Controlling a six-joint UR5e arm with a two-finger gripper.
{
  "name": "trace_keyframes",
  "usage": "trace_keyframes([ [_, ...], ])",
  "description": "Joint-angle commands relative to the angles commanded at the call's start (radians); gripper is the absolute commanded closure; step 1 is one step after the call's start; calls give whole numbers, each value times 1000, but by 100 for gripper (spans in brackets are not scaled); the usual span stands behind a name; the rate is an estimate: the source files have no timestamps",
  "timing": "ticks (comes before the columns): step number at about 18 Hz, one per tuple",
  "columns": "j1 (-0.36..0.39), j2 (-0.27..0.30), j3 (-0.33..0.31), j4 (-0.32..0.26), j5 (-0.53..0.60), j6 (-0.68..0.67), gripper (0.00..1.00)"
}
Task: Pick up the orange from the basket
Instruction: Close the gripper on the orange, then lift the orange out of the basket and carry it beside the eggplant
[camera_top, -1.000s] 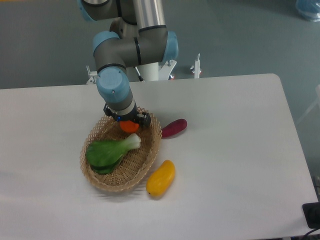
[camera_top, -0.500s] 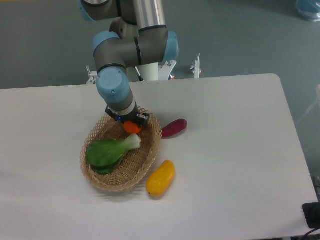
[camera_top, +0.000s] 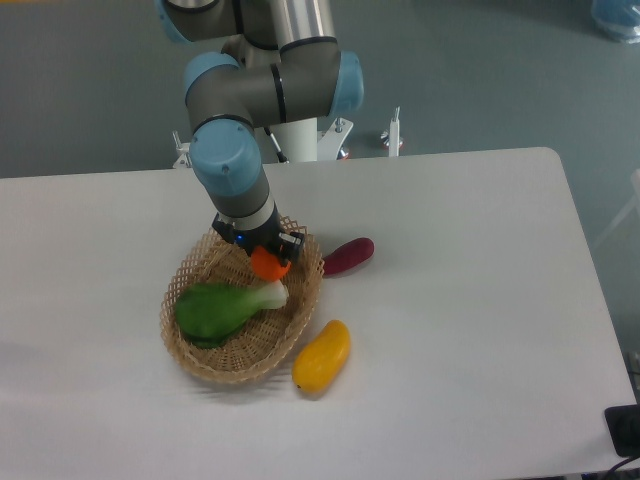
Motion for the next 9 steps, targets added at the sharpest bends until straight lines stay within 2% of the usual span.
trace_keyframes([
  [6, 26, 8, 84, 2, -15, 156, 45],
  [9, 73, 8, 143, 2, -87, 226, 45],
])
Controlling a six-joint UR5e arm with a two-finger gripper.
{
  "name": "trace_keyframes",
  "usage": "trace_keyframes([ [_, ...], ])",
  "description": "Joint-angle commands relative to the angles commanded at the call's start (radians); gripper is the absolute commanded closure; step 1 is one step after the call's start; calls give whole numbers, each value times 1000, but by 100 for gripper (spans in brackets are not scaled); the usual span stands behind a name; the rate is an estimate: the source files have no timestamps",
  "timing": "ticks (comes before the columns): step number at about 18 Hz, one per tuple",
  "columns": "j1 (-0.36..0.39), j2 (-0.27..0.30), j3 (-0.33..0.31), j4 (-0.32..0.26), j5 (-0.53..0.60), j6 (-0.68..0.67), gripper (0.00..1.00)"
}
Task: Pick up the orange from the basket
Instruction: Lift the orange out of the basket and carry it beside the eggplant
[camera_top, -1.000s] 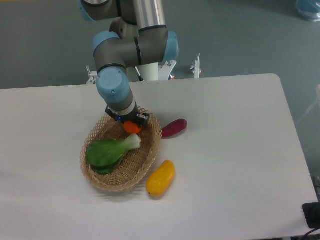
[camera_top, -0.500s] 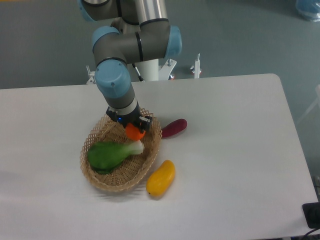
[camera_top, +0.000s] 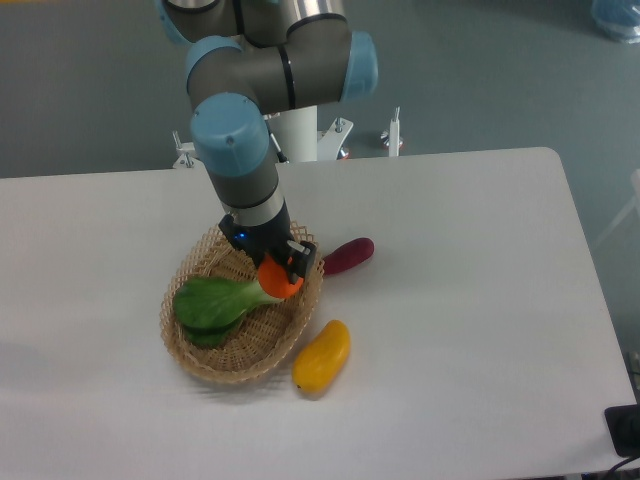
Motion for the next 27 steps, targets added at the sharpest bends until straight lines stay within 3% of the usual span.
trace_keyframes([
  [3, 64, -2, 89, -5, -109, 54, 45],
  [9, 137, -6, 147, -98, -140, 153, 45],
  [22, 249, -3, 158, -149, -138, 371, 45],
  [27, 270, -3, 155, -152, -138, 376, 45],
])
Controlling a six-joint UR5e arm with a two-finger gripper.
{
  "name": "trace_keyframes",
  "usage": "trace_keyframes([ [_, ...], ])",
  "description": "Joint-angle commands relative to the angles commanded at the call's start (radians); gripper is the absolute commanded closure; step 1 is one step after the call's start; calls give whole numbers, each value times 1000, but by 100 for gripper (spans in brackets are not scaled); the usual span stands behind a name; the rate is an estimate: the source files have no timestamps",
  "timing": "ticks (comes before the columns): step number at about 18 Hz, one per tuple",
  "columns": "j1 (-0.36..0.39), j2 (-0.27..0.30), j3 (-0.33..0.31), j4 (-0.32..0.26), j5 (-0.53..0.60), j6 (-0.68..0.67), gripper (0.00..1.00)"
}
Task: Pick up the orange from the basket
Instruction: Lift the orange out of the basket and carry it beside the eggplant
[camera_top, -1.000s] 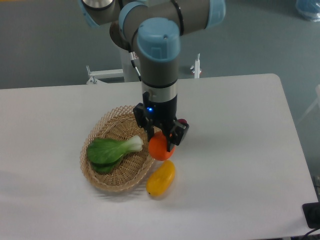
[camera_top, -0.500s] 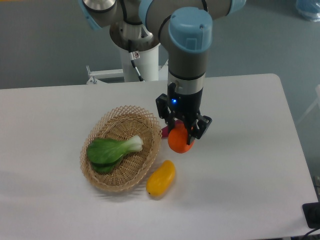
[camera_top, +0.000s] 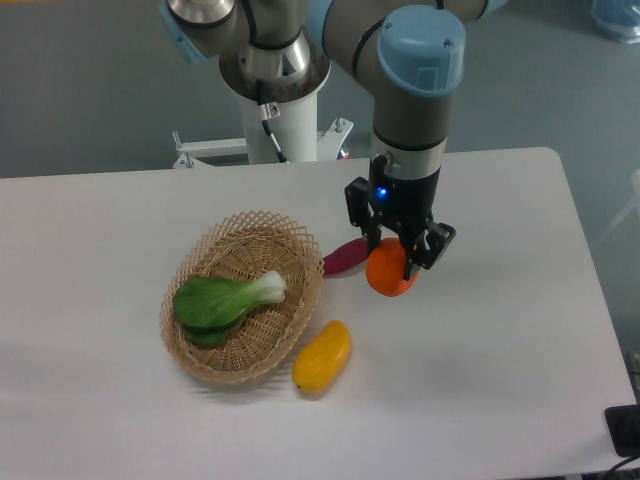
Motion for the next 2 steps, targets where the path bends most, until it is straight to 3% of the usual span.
trace_keyframes([
  [2, 2, 0, 0, 0, -2, 0, 45],
])
